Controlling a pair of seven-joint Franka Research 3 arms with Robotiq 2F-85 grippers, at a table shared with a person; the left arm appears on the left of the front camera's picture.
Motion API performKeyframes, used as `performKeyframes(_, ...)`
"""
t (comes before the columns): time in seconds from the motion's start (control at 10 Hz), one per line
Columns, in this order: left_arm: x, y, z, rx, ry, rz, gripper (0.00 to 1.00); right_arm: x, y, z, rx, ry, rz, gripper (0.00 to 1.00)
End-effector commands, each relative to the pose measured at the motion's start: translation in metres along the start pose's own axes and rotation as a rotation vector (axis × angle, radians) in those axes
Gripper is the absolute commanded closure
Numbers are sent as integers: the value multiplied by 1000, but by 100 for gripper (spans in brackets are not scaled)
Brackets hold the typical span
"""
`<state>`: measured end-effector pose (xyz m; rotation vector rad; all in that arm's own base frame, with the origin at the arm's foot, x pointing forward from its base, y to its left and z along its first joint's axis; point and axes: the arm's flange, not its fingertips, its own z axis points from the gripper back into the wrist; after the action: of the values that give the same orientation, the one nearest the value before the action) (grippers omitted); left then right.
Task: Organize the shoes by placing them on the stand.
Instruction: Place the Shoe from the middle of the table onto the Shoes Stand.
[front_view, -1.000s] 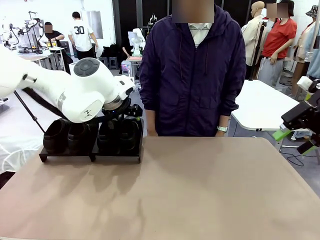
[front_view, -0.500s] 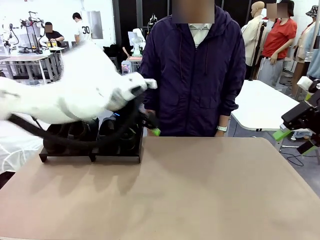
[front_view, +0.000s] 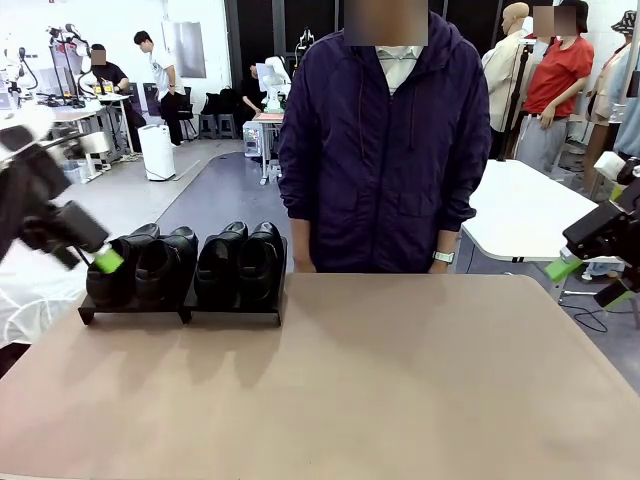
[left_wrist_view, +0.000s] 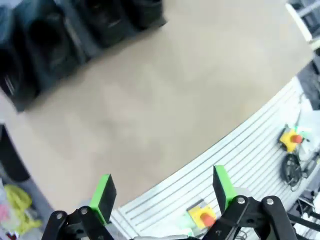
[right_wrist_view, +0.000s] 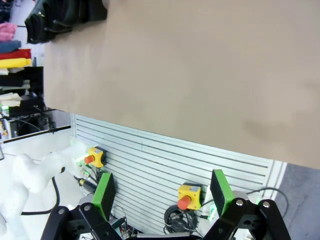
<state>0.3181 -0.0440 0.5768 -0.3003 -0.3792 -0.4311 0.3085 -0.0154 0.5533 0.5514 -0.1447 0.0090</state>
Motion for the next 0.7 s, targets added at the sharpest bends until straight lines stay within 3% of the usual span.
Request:
performKeyframes(0.0, -57, -12, 13, 67, -66, 132, 0, 3, 2, 2, 28, -1, 14, 0)
performKeyframes(0.1, -88, -6, 19, 82, -108, 175, 0, 3, 2, 2, 28, -1, 14, 0)
performKeyframes(0.2, -97, 5, 15, 109, -143, 235, 0, 3, 2, 2, 28, -1, 14, 0)
performKeyframes(0.3, -53, 3, 14, 54, -59, 122, 0, 3, 2, 2, 28, -1, 14, 0)
performKeyframes(0.6, -53, 3, 14, 54, -59, 122, 0, 3, 2, 2, 28, -1, 14, 0)
